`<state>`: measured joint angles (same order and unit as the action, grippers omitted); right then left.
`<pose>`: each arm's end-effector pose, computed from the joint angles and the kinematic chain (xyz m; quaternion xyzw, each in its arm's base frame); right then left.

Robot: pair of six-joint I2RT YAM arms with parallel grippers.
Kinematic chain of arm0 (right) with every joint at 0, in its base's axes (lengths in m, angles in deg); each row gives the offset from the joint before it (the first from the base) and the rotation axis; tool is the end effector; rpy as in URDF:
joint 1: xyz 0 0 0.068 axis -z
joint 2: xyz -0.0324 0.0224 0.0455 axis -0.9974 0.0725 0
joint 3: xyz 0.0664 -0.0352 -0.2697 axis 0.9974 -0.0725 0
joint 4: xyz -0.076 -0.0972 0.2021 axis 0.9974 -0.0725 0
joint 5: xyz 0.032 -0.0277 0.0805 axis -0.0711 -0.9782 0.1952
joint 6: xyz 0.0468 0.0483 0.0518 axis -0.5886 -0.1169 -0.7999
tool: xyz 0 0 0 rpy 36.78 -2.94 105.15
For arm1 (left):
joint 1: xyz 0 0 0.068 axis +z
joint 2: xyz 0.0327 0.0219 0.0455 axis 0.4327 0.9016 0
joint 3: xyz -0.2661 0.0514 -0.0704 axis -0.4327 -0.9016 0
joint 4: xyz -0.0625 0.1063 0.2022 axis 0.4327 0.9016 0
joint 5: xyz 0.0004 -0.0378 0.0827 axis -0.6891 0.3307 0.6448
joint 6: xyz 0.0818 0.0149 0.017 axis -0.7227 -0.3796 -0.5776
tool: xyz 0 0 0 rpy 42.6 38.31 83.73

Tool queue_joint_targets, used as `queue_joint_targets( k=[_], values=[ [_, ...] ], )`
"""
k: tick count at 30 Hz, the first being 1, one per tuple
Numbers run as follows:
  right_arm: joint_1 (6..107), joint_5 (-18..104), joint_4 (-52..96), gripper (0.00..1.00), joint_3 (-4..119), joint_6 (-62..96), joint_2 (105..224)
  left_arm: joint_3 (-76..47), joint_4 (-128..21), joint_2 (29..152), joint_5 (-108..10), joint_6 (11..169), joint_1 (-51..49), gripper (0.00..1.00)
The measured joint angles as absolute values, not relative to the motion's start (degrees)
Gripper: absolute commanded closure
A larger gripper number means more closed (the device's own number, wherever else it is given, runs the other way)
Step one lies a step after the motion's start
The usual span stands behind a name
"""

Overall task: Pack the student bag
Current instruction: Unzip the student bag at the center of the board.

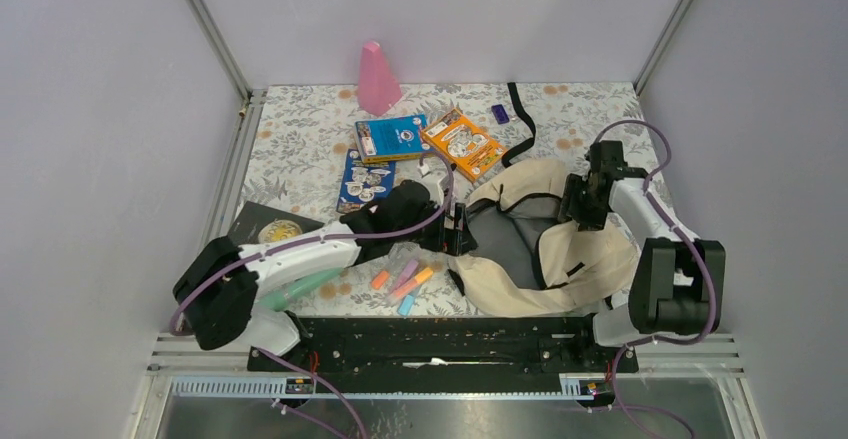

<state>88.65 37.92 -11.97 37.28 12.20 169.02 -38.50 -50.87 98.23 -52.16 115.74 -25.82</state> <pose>0.2801 -0.0104 0.1914 0.1183 0.9688 0.0386 0.2143 0.1880 -0.2594 0.2195 0.1532 0.8746 -0.3784 0.2617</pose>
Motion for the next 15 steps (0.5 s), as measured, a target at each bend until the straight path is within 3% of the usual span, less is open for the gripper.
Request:
queue_joint_targets(
  k=[8, 15],
  values=[
    [88.70, 42.93, -12.23, 0.26, 33.08, 12.11, 154.20, -31.73, -42.96, 88.06, -48.90, 112.13, -24.71, 0.01],
    [88.70, 43.04, -13.04, 0.25, 32.89, 12.09, 145.00, -31.81, -37.78, 83.01, -46.78, 111.10, -22.22, 0.01]
  ],
)
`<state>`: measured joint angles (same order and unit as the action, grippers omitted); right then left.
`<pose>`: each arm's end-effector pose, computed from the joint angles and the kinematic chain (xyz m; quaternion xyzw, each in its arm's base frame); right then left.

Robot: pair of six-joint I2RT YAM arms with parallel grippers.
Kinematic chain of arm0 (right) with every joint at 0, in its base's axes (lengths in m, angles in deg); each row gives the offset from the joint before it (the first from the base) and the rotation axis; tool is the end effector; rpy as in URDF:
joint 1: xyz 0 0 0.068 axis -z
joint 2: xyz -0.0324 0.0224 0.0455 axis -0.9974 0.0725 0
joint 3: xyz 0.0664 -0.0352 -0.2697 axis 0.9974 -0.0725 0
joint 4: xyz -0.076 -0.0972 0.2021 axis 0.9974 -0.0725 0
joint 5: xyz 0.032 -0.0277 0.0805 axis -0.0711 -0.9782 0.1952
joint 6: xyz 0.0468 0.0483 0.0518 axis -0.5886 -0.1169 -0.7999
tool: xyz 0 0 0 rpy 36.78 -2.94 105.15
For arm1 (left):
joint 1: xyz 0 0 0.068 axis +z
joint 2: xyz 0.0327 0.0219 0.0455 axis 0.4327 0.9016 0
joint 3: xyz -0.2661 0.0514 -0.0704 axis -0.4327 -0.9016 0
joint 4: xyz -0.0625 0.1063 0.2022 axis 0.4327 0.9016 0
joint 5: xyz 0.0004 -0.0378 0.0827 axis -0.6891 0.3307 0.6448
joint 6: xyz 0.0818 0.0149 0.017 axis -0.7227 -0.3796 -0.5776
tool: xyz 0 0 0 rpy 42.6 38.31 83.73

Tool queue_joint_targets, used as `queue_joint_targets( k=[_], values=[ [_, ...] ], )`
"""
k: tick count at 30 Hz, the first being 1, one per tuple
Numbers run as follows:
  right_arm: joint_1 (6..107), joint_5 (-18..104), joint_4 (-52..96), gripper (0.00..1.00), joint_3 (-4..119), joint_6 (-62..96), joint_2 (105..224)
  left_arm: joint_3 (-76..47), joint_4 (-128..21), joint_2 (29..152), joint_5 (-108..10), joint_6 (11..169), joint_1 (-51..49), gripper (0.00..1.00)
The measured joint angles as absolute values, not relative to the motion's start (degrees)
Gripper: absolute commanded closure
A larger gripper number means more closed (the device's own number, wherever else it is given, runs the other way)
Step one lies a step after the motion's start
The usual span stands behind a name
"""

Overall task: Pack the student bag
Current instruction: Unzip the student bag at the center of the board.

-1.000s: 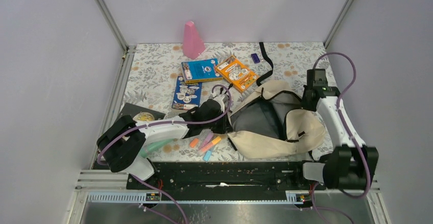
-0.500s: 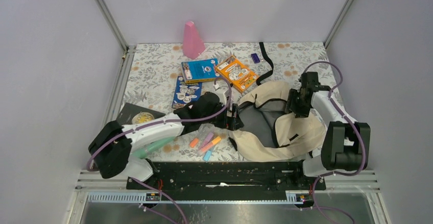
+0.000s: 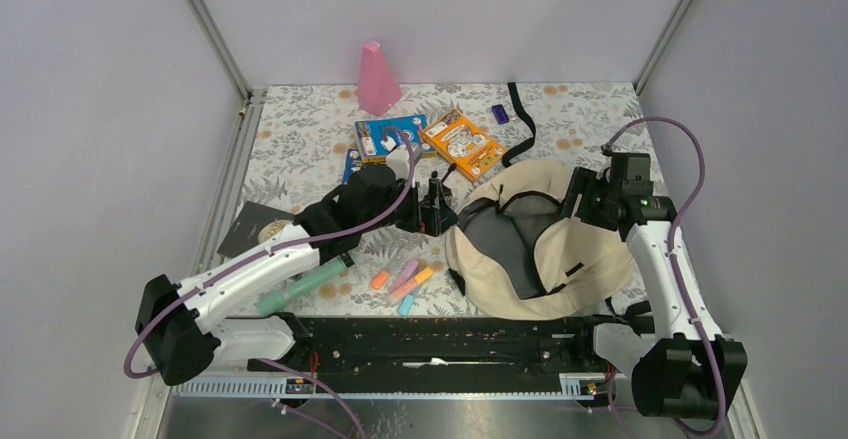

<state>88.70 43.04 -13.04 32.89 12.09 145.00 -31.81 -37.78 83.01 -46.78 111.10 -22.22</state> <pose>0.2182 -0.0009 0.2635 0.0934 0.9220 0.0909 0.3645 0.1799 -0.2102 0.3055 0.1390 0.8414 -0.3697 0.3688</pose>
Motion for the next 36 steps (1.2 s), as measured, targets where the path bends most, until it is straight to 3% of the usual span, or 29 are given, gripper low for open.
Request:
queue_joint_targets(
  k=[3, 9, 12, 21, 30, 33, 34, 36],
  values=[
    [88.70, 42.86, -13.11, 0.39, 32.86, 12.07, 144.74, -32.01, -38.22, 82.97, -46.96, 111.10, -22.09, 0.01],
    [88.70, 43.47, -12.45, 0.86, 30.94, 10.39, 144.52, -28.12, -41.54, 90.29, -47.74, 106.32, -24.64, 0.01],
    [88.70, 44.74, -12.45, 1.00, 30.50, 9.93, 143.25, -24.16, -45.67, 97.48, -48.77, 100.26, -25.85, 0.01],
    [88.74, 48.46, -12.58, 1.00, 30.53, 9.99, 138.05, -9.15, -52.49, 119.51, -53.41, 86.23, -24.97, 0.01],
    [88.76, 49.31, -14.03, 1.00, 31.79, 10.91, 137.94, -3.42, -53.32, 131.16, -61.08, 84.90, -20.95, 0.05],
    [88.76, 50.12, -14.24, 1.00, 32.97, 11.06, 137.92, -1.06, -53.84, 133.44, -63.83, 85.14, -21.06, 0.19],
    [88.76, 50.14, -14.27, 1.00, 33.41, 11.06, 137.90, -0.32, -54.13, 134.16, -64.73, 85.46, -21.15, 0.31],
    [88.76, 50.25, -14.33, 0.93, 33.98, 11.15, 137.77, 1.58, -54.46, 135.80, -66.48, 86.01, -21.32, 0.68]
  ],
)
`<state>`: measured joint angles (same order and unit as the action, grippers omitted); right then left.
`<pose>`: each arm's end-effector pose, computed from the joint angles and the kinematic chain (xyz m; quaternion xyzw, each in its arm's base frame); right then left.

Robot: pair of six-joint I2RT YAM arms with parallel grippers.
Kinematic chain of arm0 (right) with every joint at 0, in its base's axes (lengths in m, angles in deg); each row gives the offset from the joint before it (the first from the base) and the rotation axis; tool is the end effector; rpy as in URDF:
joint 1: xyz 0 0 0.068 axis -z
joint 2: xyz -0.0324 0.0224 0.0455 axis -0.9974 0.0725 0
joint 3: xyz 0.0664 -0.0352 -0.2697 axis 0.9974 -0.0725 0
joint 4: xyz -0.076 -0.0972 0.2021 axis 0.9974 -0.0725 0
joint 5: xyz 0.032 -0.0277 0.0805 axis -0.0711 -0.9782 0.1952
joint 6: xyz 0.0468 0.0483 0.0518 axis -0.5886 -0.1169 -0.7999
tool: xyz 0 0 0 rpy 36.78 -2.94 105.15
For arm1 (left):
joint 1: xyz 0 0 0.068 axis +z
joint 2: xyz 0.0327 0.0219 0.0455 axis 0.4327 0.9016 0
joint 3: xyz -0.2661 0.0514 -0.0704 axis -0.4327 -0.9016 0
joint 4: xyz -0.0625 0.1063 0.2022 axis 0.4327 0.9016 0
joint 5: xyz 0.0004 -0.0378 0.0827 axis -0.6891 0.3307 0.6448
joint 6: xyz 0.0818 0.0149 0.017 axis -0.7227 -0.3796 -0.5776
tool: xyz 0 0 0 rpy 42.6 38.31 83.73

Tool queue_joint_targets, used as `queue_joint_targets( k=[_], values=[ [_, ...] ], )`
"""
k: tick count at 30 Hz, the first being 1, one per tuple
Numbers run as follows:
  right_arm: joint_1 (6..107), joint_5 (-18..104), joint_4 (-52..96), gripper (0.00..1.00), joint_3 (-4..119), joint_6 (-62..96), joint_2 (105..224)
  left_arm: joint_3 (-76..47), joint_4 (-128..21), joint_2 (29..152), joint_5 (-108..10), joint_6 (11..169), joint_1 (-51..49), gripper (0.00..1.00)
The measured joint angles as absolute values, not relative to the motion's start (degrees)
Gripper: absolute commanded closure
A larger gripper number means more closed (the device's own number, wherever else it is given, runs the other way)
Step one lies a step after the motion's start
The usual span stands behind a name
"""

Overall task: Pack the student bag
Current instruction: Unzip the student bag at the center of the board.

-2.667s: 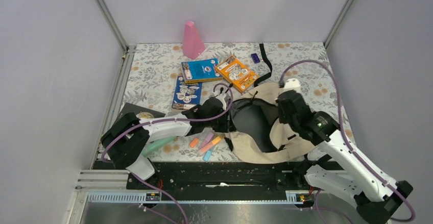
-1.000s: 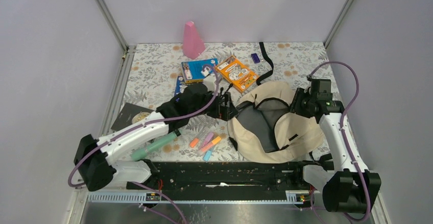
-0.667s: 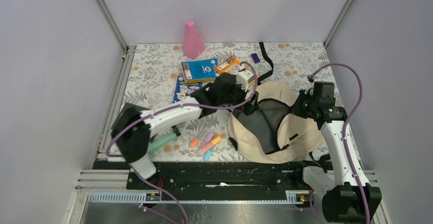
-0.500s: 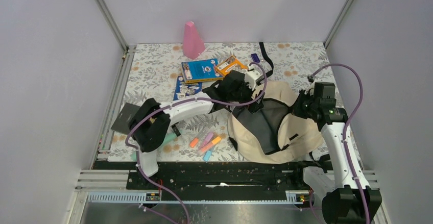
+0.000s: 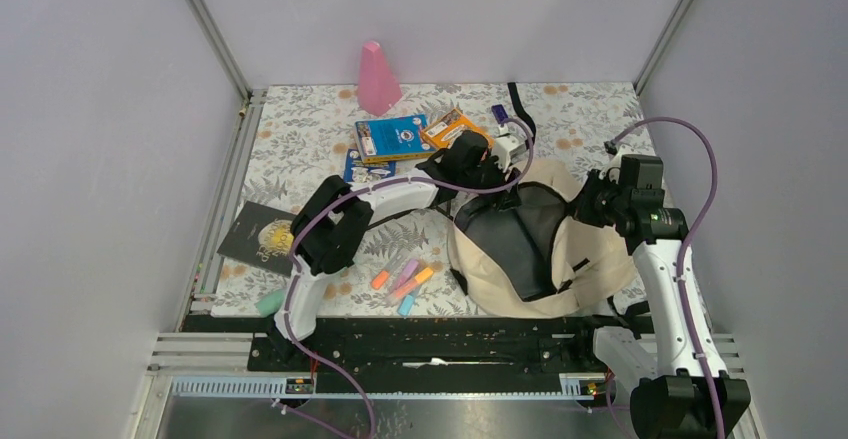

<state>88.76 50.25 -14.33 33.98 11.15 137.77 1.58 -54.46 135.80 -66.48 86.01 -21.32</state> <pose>0.1956 0.0092 0.2922 0.0671 0.8956 0.1530 0.4124 0.3161 -0.3857 0.2087 0.3886 0.7576 -0.3940 0.3462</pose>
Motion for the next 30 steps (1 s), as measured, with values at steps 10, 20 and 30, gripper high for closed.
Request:
queue_joint_targets(
  k=[10, 20, 30],
  values=[
    [88.81, 40.30, -16.84, 0.38, 34.48, 11.02, 136.76, 3.03, -55.46, 136.41, -68.40, 89.01, -20.99, 1.00],
    [88.81, 25.86, -15.36, 0.25, 32.38, 10.54, 139.84, 12.38, -43.40, 132.80, -67.74, 87.80, -20.12, 1.00],
    [88.85, 36.46, -14.59, 0.15, 32.38, 8.59, 132.06, 27.94, -28.82, 138.79, -64.47, 88.70, -18.11, 1.00]
  ],
)
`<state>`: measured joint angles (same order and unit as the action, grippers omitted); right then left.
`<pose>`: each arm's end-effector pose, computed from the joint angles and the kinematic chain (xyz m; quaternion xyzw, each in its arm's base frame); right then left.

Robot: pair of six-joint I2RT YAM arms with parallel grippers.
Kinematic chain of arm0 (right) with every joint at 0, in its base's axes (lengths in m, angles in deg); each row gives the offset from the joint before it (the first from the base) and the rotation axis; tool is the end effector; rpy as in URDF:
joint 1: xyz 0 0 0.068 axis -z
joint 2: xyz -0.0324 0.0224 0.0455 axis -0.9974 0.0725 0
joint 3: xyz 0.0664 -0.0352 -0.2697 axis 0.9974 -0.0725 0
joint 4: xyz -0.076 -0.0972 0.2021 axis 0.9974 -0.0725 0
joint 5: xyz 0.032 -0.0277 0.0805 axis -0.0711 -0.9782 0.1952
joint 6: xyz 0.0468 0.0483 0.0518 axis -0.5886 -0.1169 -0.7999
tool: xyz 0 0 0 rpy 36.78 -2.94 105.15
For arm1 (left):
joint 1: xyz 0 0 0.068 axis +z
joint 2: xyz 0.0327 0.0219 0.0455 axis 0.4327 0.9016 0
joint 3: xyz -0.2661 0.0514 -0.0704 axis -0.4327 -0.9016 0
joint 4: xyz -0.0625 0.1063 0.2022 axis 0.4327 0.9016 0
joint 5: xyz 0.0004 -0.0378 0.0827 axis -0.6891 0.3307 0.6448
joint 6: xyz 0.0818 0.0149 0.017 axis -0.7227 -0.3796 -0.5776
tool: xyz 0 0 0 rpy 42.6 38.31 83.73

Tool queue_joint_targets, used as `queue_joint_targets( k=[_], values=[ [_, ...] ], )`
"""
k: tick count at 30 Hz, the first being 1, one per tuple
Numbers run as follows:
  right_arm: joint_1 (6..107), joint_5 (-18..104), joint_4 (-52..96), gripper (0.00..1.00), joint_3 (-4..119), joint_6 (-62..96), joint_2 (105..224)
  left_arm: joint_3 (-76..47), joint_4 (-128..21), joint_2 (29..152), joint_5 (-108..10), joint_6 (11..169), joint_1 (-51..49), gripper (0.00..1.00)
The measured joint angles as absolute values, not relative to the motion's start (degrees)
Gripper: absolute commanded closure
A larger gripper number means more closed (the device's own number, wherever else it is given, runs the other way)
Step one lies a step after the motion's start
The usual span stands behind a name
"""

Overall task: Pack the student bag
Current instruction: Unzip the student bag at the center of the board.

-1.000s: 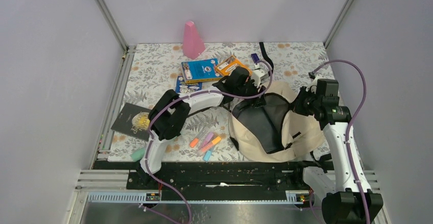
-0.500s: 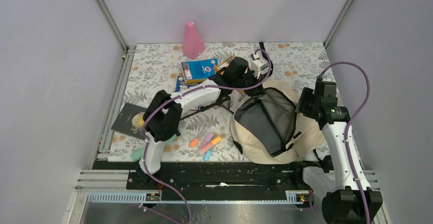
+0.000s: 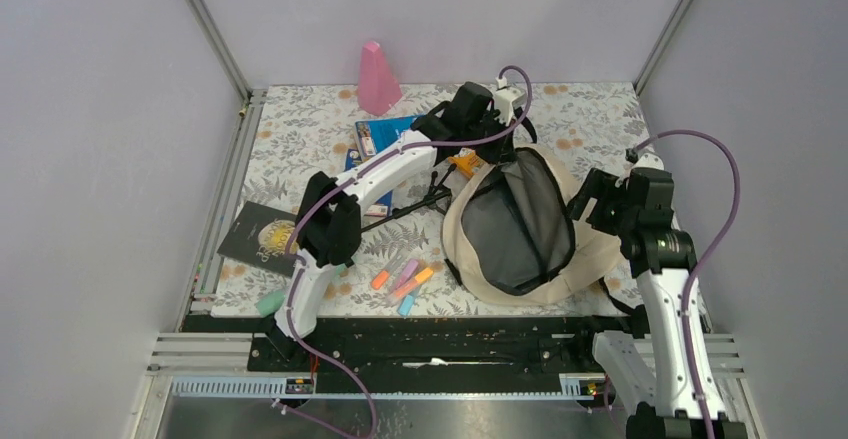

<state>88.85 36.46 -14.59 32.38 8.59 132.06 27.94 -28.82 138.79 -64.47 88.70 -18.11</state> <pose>0.1773 -0.0079 0.2974 0.1370 0.8785 0.0575 0.4541 0.3526 -0.3789 0.2871 0.3412 0.7923 -0.3741 0.3404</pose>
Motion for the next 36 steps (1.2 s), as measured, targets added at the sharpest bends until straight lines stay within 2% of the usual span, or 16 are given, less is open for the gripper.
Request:
queue_joint_targets(
  k=[5, 9, 15, 19, 25, 32, 36],
  values=[
    [88.85, 44.65, -16.47, 0.15, 32.43, 8.79, 126.09, 31.57, -26.11, 142.84, -63.02, 90.71, -16.36, 1.00],
    [87.73, 49.46, -19.49, 0.15, 32.40, 9.27, 126.82, 31.57, -24.64, 144.19, -62.96, 92.24, -15.55, 1.00],
    [77.77, 49.27, -22.13, 0.17, 32.40, 9.47, 129.94, 32.20, -24.29, 144.32, -62.91, 93.33, -15.46, 1.00],
    [66.12, 44.06, -21.43, 0.19, 32.43, 7.11, 132.43, 32.44, -24.32, 144.32, -62.89, 93.64, -15.53, 1.00],
    [51.39, 28.02, -18.24, 0.19, 30.37, -0.67, 135.71, 32.44, -24.25, 144.32, -62.87, 93.97, -15.49, 1.00],
    [42.21, 17.86, -15.12, 0.17, 30.26, -6.03, 142.33, 32.44, -24.25, 144.32, -62.87, 94.16, -15.44, 1.00],
    [41.22, 16.15, -13.76, 0.18, 30.31, -6.97, 146.97, 32.44, -24.25, 144.32, -62.87, 94.54, -15.36, 1.00]
  ],
)
